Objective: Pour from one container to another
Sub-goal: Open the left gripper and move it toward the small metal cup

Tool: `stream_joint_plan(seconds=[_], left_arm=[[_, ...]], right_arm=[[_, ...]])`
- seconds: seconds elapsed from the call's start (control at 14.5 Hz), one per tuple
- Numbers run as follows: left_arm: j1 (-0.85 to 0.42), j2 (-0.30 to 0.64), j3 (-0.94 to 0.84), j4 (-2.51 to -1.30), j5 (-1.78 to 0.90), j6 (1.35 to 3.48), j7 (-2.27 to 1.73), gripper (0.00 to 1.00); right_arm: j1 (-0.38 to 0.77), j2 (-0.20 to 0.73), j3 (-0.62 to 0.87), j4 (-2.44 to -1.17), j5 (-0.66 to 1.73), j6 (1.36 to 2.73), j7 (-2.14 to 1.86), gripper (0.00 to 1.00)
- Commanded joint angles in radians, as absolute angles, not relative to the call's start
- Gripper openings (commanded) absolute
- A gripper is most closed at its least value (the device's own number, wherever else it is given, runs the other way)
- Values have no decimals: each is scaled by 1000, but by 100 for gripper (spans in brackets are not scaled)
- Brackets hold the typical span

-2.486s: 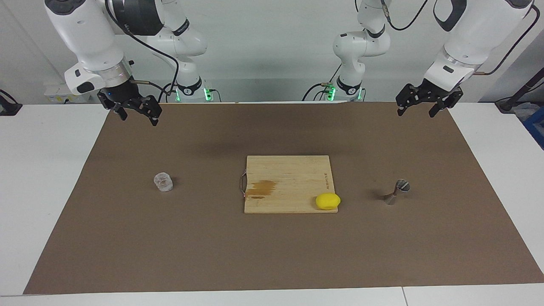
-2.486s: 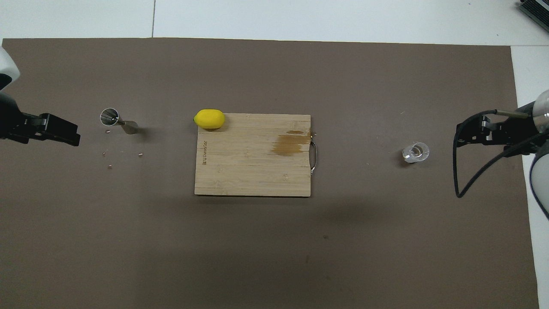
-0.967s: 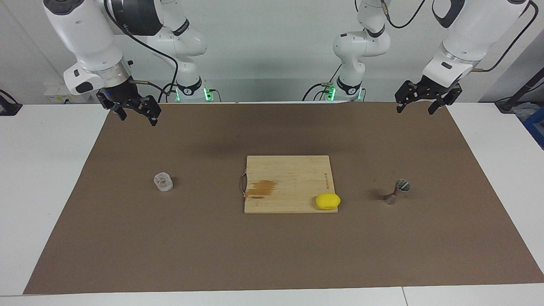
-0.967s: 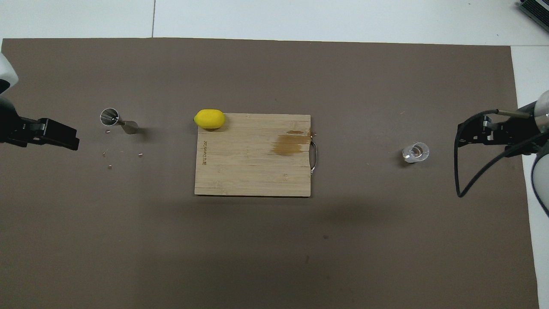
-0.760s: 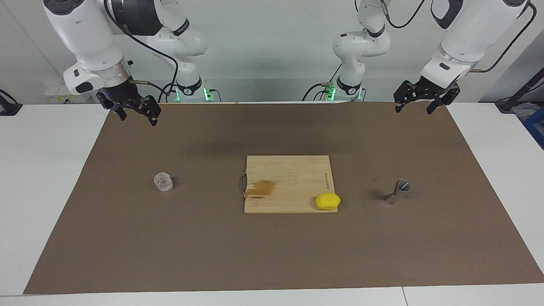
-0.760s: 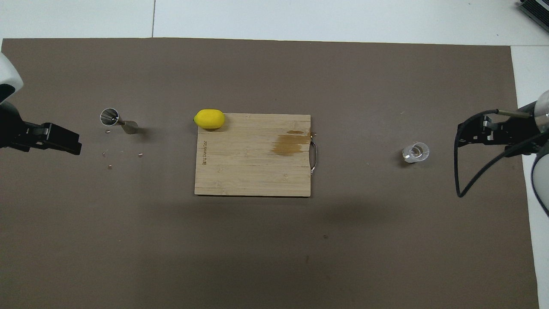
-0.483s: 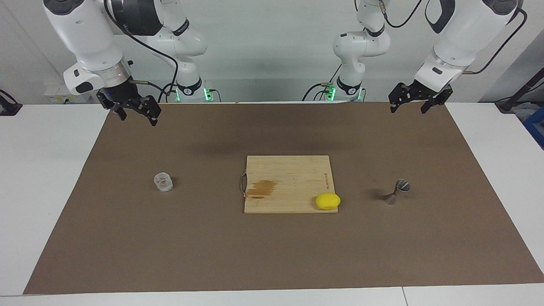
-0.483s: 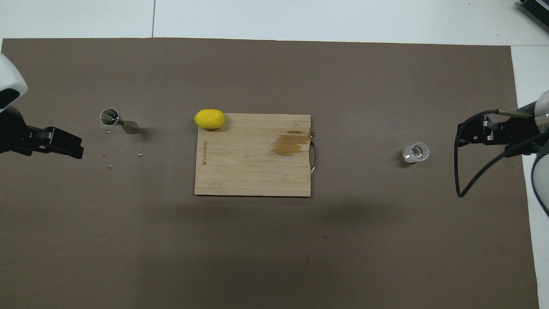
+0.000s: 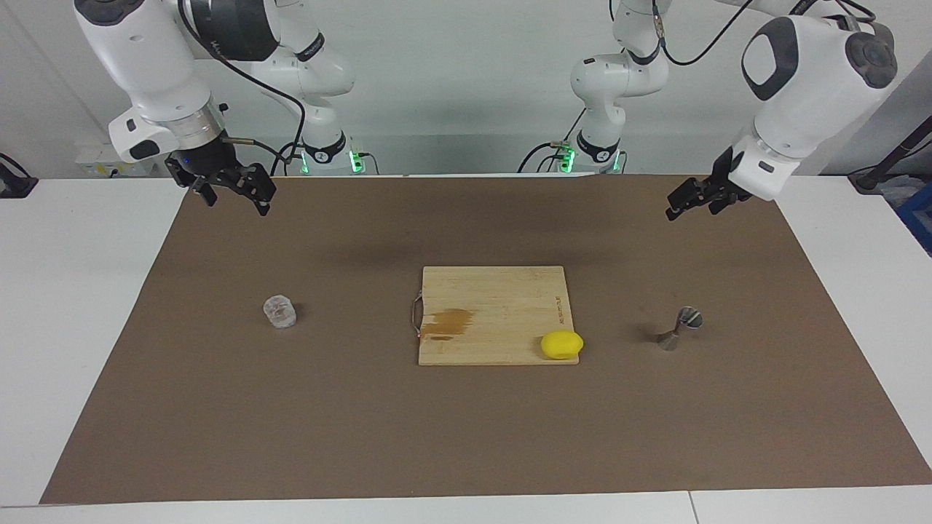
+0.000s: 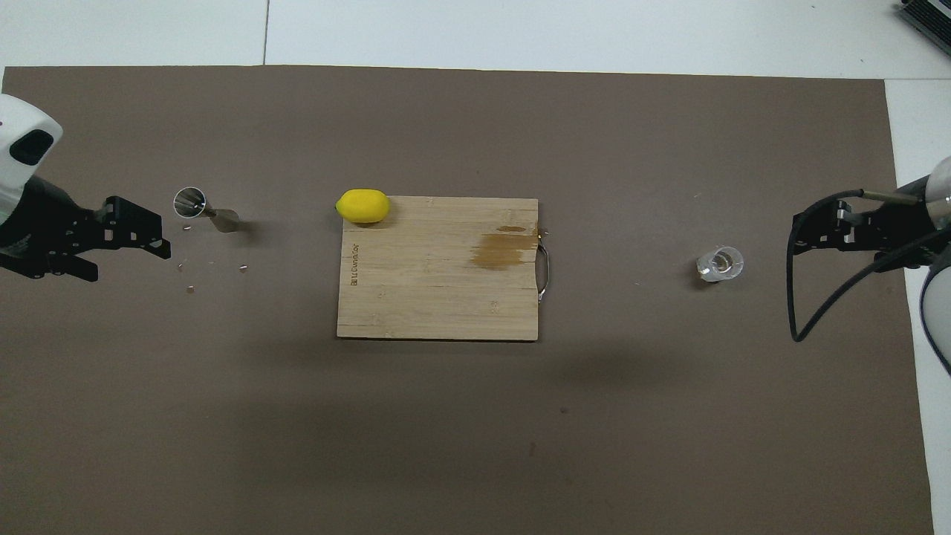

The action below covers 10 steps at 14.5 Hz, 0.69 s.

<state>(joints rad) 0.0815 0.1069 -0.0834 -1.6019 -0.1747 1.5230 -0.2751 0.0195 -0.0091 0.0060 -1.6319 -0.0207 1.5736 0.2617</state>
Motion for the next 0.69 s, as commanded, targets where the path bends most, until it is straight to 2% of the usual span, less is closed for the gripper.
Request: stream_joint_plan(seconds=[0.0,0.21,0.62], left_arm=[[148,207,-87,-1517,-276,1528,-470,100],[225,207,-87,-1624,-458,1658,-731,100],[337,213,-87,-1816,-760,1827,-963,100]], right_arm=[[15,-41,12,-1660,-18,1578,249,100],[15,-40,12,-1658,-17,1578,247,100],[3,-40,12,-1669,1,1594,368,99]])
